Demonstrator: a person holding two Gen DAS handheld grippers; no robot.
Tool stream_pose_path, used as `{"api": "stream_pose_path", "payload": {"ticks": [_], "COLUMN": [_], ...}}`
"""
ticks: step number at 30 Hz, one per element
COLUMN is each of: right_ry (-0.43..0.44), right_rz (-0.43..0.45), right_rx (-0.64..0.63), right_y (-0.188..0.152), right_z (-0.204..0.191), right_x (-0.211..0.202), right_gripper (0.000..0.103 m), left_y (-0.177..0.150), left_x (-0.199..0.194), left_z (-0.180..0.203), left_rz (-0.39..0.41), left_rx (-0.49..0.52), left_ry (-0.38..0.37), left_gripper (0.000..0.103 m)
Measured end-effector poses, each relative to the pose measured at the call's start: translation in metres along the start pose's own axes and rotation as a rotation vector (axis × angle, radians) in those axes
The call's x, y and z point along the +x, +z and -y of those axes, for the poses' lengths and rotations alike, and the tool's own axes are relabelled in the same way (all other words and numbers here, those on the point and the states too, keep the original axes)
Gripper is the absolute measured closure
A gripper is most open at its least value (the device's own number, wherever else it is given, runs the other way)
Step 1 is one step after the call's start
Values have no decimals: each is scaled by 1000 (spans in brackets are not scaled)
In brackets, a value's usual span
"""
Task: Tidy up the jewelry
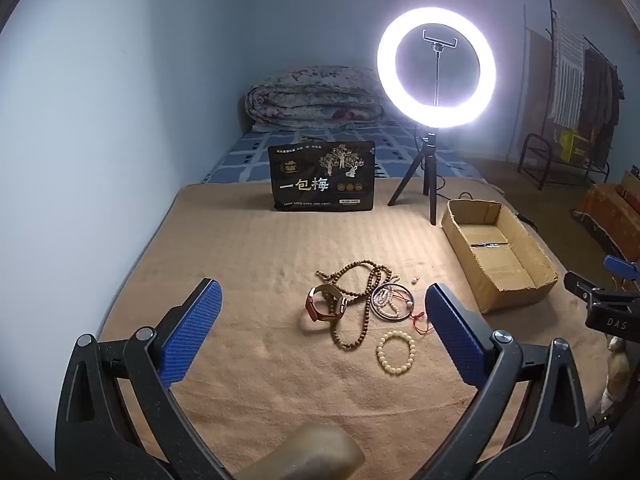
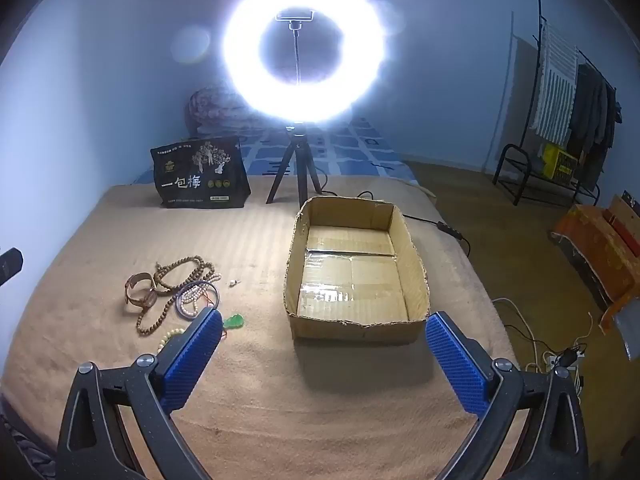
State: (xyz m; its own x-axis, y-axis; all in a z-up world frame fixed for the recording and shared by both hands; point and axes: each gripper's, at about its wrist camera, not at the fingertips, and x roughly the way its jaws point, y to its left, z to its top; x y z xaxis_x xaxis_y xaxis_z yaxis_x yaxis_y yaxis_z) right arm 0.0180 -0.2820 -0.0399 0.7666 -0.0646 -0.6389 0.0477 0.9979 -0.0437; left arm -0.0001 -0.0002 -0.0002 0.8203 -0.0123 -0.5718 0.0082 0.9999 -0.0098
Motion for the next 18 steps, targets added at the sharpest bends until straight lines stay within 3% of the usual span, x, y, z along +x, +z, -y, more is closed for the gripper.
{"api": "stream_pose_path", "payload": {"ticks": [4,6,18], "right_ry": [5,7,-8], "right_rz": [-1,-1,4], "right_rx": [6,11,-11], "right_y": [0,0,-2], "right_z": [2,5,-1], "right_x": [1,1,1], "right_gripper": [0,0,0], "left_y": [0,-1,5], "left_x": [0,-6,-7], "left_z": [1,3,3], "left_rz": [-1,34,29], "left_rx": [24,22,22], "left_ry": [-1,15,17], "left_gripper": [0,0,0]}}
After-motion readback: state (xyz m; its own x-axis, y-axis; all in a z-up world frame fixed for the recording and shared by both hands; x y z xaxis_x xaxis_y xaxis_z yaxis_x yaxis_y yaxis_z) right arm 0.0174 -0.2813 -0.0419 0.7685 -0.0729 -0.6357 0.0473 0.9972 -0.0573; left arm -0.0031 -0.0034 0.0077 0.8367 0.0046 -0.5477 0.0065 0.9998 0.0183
